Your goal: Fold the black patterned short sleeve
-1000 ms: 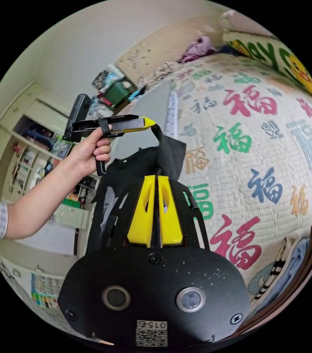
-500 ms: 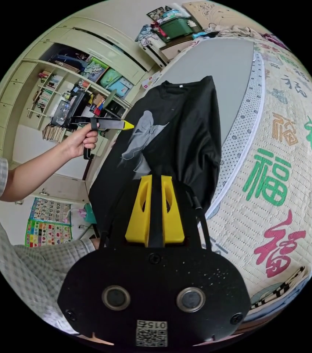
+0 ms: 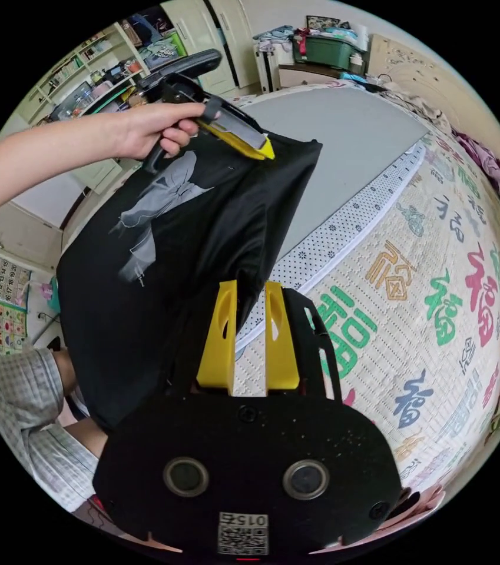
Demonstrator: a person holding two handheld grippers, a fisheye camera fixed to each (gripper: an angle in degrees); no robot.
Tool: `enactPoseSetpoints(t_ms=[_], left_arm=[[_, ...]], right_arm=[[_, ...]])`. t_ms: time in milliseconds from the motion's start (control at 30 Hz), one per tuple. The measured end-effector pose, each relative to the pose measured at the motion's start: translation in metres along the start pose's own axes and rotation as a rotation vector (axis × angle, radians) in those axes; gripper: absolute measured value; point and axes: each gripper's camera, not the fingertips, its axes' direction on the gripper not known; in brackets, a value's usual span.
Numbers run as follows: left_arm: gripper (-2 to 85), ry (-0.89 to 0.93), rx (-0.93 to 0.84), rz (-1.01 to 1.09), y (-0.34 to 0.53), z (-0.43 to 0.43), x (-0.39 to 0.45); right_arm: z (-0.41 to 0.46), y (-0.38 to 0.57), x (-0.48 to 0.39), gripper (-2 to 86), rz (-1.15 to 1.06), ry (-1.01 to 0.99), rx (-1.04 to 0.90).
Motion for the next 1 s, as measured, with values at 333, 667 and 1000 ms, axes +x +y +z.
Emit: enactPoseSetpoints(t_ms=[333,667,1000], left_arm=[[0.0,-0.131,-0.004,0.131,-0.04,0.015,0.041],[5.1,-0.112,0.041,0.092,0.01,-0.043,0.02],[5.3,-0.075,-0.094,-0.079,0.123,-0.062,-0.032]], right_arm=[[-0.046,0.062,0.066,1.2,0.387,-0.125,0.116],[-0.11,0.099,0.08,9.0,0.518,-0.207,0.158],[-0.137,0.087,-0.005,8.3,0.321,-0.263,0.011]])
